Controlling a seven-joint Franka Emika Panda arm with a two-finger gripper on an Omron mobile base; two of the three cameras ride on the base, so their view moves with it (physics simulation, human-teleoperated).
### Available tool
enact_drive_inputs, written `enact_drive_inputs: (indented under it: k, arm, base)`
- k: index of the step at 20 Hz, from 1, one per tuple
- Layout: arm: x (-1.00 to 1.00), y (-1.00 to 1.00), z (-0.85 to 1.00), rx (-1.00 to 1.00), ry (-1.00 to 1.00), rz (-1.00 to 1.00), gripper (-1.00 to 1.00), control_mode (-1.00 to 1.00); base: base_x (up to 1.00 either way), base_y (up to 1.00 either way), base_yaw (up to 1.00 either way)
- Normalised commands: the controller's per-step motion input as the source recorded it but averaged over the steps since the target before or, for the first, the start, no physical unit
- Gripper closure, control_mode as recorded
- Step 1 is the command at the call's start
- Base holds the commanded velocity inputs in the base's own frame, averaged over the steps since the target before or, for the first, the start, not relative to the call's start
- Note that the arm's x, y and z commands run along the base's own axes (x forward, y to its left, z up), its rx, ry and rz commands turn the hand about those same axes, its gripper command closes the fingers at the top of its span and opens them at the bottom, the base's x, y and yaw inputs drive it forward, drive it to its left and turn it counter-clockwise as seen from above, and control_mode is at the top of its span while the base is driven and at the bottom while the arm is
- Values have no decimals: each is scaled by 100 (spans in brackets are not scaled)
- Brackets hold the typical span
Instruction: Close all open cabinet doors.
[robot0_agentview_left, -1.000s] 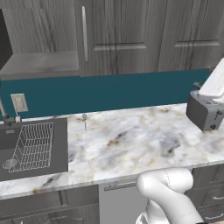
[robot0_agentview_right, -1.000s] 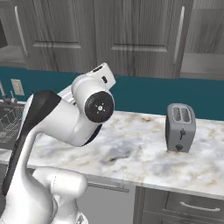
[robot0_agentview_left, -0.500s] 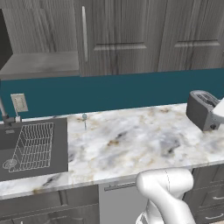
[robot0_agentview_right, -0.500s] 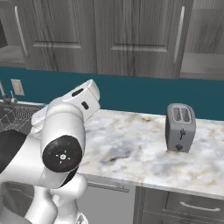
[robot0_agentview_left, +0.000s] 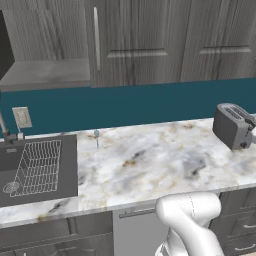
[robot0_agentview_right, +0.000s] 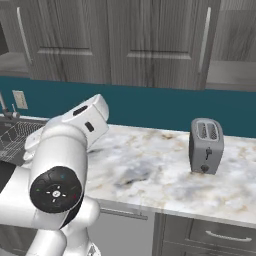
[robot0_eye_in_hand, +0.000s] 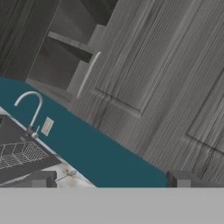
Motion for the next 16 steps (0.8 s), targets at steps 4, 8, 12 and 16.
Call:
enact_drive_inputs:
  k: [4,8,12,16]
  arm:
    - [0,0,0,0,2,0,-100,-100]
    - [-3,-3,0,0,0,-3,-100,-100]
    - [-20,-36,0,0,0,-8,-100,-100]
    - [-24,-30,0,0,0,-7,-100,-100]
  base:
    - [0,0,0]
    - [0,0,0]
    - [0,0,0]
    - [0,0,0]
